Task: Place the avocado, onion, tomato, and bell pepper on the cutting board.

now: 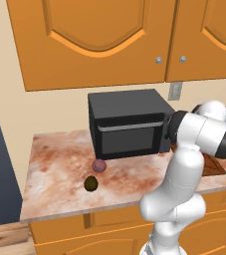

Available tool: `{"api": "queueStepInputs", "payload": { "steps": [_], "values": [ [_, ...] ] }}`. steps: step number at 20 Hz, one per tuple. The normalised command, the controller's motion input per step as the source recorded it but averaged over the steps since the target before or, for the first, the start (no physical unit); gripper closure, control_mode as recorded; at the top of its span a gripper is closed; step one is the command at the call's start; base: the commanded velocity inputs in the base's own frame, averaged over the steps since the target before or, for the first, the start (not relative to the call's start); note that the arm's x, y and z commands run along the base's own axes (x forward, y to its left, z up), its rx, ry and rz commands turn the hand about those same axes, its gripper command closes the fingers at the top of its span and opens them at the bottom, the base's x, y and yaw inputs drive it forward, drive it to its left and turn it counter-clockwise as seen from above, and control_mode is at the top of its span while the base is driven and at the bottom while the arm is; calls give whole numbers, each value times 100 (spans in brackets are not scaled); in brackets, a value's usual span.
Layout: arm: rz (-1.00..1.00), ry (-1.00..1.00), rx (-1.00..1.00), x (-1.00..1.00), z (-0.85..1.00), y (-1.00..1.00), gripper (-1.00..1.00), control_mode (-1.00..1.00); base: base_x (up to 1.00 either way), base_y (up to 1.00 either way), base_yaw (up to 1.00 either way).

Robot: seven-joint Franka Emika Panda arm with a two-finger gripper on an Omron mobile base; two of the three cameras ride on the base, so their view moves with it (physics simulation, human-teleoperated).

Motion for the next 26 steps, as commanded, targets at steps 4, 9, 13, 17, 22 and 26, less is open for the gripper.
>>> {"api": "queueStepInputs", "payload": {
  "steps": [4, 9, 13, 17, 22, 26],
  "values": [
    [0, -1, -4, -19, 56, 11, -100, -100, 0, 0, 0],
    [0, 0, -5, -44, 44, 30, -100, -100, 0, 0, 0],
    [-1, 0, -5, -53, 22, 49, -100, -100, 0, 0, 0],
    [0, 0, -5, -50, 12, 56, -100, -100, 0, 0, 0],
    [0, 0, -8, -39, 0, 77, -100, -100, 0, 0, 0],
    [0, 2, -5, -2, 0, 91, -100, -100, 0, 0, 0]
  ]
}}
